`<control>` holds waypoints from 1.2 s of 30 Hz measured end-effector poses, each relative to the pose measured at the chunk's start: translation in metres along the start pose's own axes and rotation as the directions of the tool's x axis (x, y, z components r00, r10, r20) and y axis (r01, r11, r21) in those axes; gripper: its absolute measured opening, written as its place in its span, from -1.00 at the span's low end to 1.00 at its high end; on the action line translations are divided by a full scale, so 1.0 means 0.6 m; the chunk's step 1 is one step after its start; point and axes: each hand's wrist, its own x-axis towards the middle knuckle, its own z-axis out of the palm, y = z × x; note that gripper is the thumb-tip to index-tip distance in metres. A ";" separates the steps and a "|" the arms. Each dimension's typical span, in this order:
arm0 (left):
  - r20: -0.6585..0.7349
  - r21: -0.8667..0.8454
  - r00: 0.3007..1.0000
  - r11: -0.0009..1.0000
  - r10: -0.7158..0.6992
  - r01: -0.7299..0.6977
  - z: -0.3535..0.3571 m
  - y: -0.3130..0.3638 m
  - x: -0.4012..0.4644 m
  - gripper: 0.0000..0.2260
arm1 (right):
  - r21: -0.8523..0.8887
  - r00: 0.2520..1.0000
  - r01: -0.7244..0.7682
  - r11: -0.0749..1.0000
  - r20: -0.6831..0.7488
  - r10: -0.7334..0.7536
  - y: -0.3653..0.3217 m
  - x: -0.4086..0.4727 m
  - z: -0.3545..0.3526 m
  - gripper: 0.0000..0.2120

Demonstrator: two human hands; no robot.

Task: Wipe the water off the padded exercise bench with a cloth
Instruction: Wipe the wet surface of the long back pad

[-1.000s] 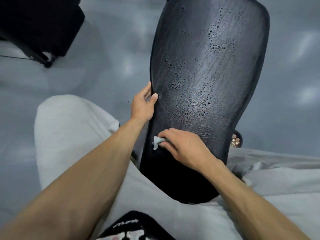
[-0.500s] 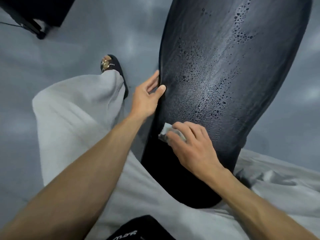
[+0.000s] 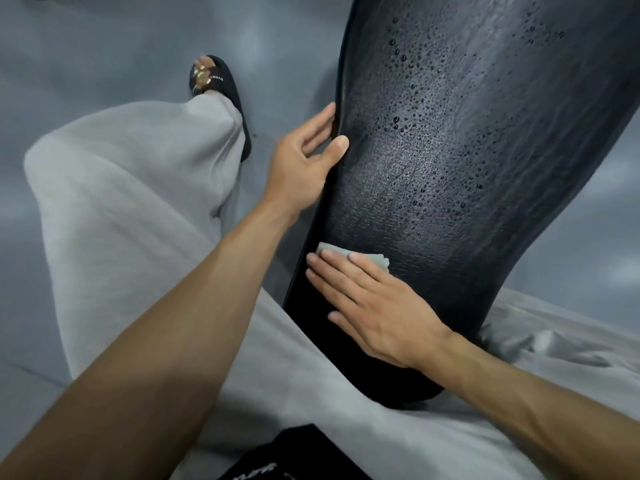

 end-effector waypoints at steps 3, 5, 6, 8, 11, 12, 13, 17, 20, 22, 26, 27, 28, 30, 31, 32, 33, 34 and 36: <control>0.004 0.012 1.000 1.000 0.008 -0.008 -0.002 0.000 0.002 -0.49 | -0.034 0.999 -0.034 0.999 -0.034 0.033 0.035 0.035 -0.016 -0.43; 0.016 0.018 1.000 1.000 0.011 -0.012 -0.005 0.000 0.003 -0.49 | -0.033 0.992 -0.102 0.994 -0.075 0.099 0.046 0.057 -0.026 -0.41; 0.020 0.016 1.000 1.000 0.010 -0.010 -0.006 -0.001 0.003 -0.49 | -0.025 0.989 -0.125 0.992 -0.088 0.122 0.042 0.060 -0.026 -0.40; 0.028 0.002 1.000 1.000 0.001 -0.001 -0.008 -0.003 0.005 -0.49 | -0.007 0.989 -0.127 0.992 -0.076 0.126 0.021 0.049 -0.017 -0.36; 0.045 -0.010 0.999 1.000 -0.009 0.009 -0.011 -0.003 0.007 -0.48 | -0.012 0.999 -0.036 0.999 -0.027 0.035 0.008 0.022 -0.008 -0.35; 0.043 -0.010 0.999 1.000 -0.010 0.010 -0.012 -0.004 0.007 -0.48 | -0.025 1.000 -0.001 1.000 -0.020 0.001 0.019 0.023 -0.009 -0.36; 0.040 -0.005 0.999 1.000 -0.011 0.011 -0.012 -0.004 0.008 -0.48 | -0.044 1.000 0.015 0.999 -0.026 -0.016 0.035 0.033 -0.013 -0.38; 0.035 0.016 0.999 1.000 -0.001 0.000 -0.013 -0.008 0.011 -0.50 | -0.078 0.990 -0.110 0.991 -0.098 0.102 0.088 0.094 -0.041 -0.39; 0.053 0.020 0.998 0.999 -0.027 0.026 -0.018 -0.008 0.012 -0.49 | -0.043 0.992 -0.106 0.994 -0.075 0.102 0.060 0.082 -0.031 -0.34; 0.066 0.005 0.996 0.998 -0.061 0.061 -0.021 -0.008 0.012 -0.50 | -0.036 1.000 -0.005 0.999 -0.024 0.005 0.035 0.057 -0.020 -0.32; 0.057 -0.025 0.989 0.990 -0.138 0.140 -0.018 -0.005 0.014 -0.63 | -0.064 0.996 0.085 0.994 -0.006 -0.086 0.079 0.073 -0.032 -0.38; 0.038 -0.005 0.992 0.992 -0.122 0.123 -0.017 -0.005 0.015 -0.65 | -0.078 0.998 0.039 0.996 -0.039 -0.042 0.100 0.089 -0.042 -0.39; 0.012 0.013 0.995 0.995 -0.095 0.095 -0.017 -0.003 0.014 -0.66 | -0.083 0.997 -0.025 0.996 -0.080 0.018 0.117 0.104 -0.052 -0.40; -0.014 0.034 0.997 0.997 -0.072 0.072 -0.016 -0.005 0.014 -0.67 | -0.077 0.983 -0.132 0.988 -0.137 0.121 0.125 0.121 -0.061 -0.38; -0.018 0.037 0.997 0.996 -0.076 0.077 -0.014 -0.005 0.015 -0.67 | -0.077 0.983 -0.136 0.988 -0.132 0.125 0.112 0.118 -0.056 -0.36; -0.015 0.039 0.996 0.995 -0.093 0.093 -0.013 -0.004 0.015 -0.67 | -0.079 0.990 -0.107 0.991 -0.101 0.099 0.093 0.108 -0.047 -0.35; -0.002 0.036 0.993 0.993 -0.116 0.116 -0.012 -0.005 0.017 -0.66 | -0.078 0.997 -0.048 0.996 -0.069 0.043 0.073 0.095 -0.036 -0.34; 0.008 0.027 0.990 0.990 -0.140 0.140 -0.012 -0.004 0.018 -0.65 | -0.075 0.999 0.017 0.997 -0.038 -0.020 0.058 0.081 -0.030 -0.34; 0.014 0.044 0.990 0.989 -0.141 0.140 -0.013 -0.002 0.018 -0.66 | -0.081 0.995 0.094 0.992 -0.024 -0.096 0.064 0.074 -0.029 -0.37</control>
